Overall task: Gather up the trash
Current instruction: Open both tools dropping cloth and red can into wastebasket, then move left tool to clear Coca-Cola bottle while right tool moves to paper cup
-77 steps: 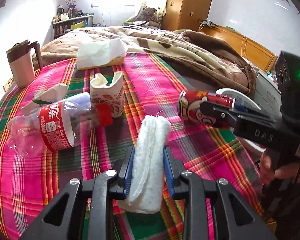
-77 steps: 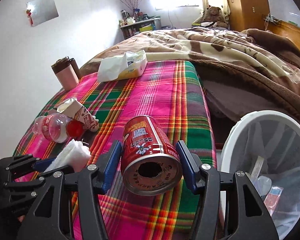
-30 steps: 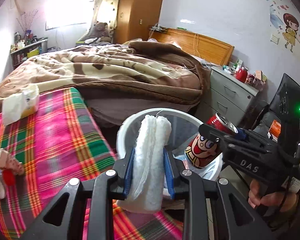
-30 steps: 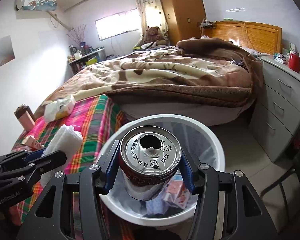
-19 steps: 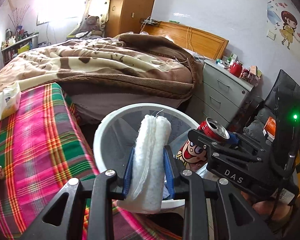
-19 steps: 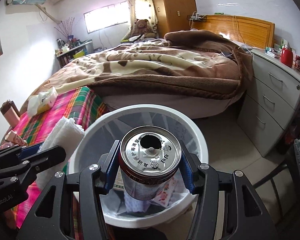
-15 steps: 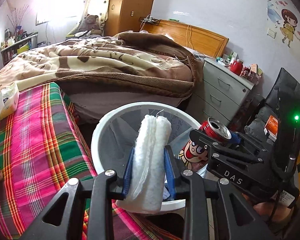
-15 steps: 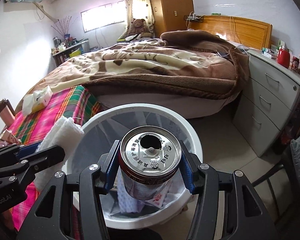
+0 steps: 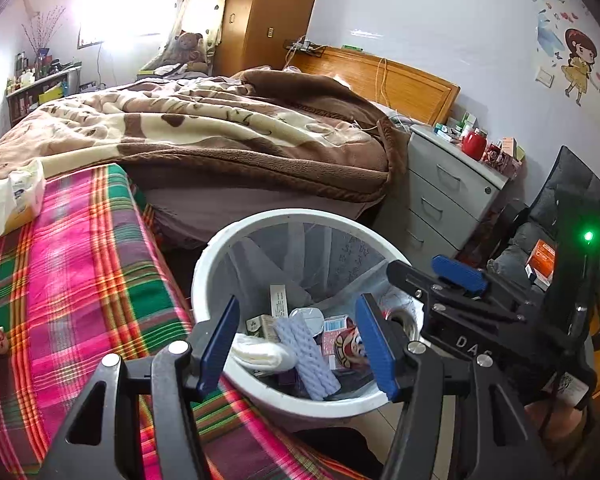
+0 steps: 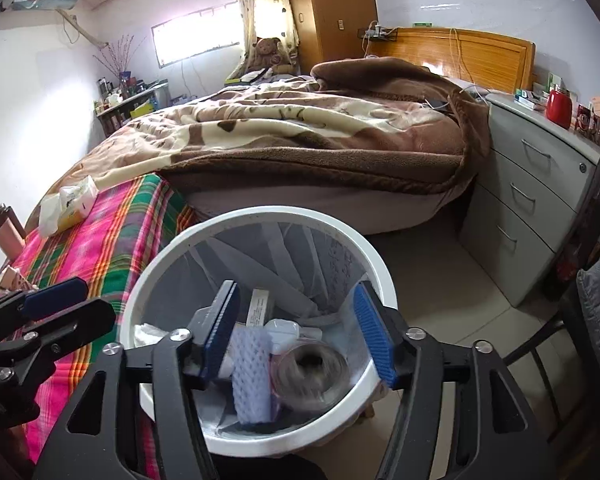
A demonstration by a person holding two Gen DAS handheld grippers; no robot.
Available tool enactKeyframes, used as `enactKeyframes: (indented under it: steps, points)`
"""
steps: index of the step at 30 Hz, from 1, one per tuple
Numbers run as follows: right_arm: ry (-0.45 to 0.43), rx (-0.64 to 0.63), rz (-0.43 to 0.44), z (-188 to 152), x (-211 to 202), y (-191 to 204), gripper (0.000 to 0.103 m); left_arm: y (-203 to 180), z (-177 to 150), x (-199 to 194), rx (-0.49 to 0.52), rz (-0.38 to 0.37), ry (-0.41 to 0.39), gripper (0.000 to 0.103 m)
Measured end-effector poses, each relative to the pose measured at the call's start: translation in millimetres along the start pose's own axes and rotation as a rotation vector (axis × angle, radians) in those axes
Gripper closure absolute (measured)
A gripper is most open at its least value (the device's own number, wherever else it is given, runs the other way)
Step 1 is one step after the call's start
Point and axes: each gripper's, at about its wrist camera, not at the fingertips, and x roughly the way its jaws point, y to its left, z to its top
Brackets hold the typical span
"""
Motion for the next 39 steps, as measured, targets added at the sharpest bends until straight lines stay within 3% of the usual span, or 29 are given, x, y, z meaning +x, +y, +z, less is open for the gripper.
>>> enactKeyframes:
  steps: [21, 30, 39]
  points:
    - [-0.068, -0.025, 0.079, -3.3, -25.1, 49.6, 0.037, 56.7, -20.1, -65.0, -0.080, 0.115, -0.102, 0.035]
    - [-0.106, -0.051, 0.169, -9.0, -33.6, 80.5, 0.032, 92.1, -33.9, -94.2, -0.109, 0.195, -0.135, 0.033]
    - [-0.075, -0.111, 0.282, -17.6, -24.4, 122.8, 0.031, 147.5, -54.9, -124.5, -0.188, 0.267, -0.154, 0.030]
